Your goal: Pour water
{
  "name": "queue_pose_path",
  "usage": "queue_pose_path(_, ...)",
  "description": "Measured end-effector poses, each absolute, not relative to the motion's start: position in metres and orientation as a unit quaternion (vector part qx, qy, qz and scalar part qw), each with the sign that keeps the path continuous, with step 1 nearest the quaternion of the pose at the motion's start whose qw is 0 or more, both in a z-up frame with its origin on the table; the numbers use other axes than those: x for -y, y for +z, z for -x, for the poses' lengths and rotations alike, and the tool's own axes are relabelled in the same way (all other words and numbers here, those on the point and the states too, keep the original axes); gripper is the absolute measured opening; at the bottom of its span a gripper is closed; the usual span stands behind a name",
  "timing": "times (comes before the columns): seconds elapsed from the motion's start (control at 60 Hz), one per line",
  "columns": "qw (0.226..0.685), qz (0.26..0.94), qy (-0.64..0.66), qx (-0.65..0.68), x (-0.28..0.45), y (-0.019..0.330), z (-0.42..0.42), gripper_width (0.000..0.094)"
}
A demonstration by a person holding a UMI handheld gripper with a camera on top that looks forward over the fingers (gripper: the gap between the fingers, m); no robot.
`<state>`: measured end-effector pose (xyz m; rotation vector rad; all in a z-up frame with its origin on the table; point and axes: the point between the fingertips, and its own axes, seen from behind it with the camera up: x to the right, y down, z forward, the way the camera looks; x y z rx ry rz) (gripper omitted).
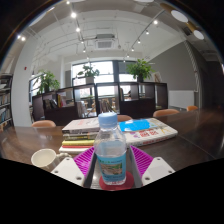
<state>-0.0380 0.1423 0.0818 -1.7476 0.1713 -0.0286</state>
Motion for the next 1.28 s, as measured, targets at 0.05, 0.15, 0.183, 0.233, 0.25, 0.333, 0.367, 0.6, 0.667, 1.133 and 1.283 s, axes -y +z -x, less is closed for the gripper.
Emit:
queue_pose_path(0.05, 0.632, 0.772, -0.017, -0.070, -0.137, 0.078, 0.037, 0.0739)
queue_pose_path(0.15, 0.615, 0.785, -0.038, -0.063, -0.117, 0.069, 0.032, 0.0830)
queue_pose_path(0.183, 0.608, 0.791, -0.038, -0.062, -0.104, 0.067, 0.038, 0.0830)
queue_pose_path(0.233, 0.599, 0.798, -0.034, -0.057, -0.089, 0.063, 0.042, 0.0839)
queue_pose_path(0.25, 0.597, 0.800, -0.032, -0.057, -0.080, 0.062, 0.044, 0.0843)
queue_pose_path(0.333, 0.580, 0.812, -0.026, -0.059, -0.046, 0.054, 0.052, 0.0840)
queue_pose_path(0.367, 0.577, 0.814, -0.026, -0.058, -0.032, 0.053, 0.053, 0.0844)
queue_pose_path(0.6, 0.568, 0.820, -0.031, -0.062, 0.056, 0.060, 0.055, 0.0844)
queue_pose_path(0.667, 0.570, 0.819, -0.039, -0.063, 0.074, 0.071, 0.048, 0.0844)
queue_pose_path(1.133, 0.604, 0.793, -0.044, -0.064, 0.123, 0.158, 0.043, 0.0838)
queue_pose_path(1.283, 0.615, 0.786, -0.037, -0.052, 0.128, 0.169, 0.051, 0.0831)
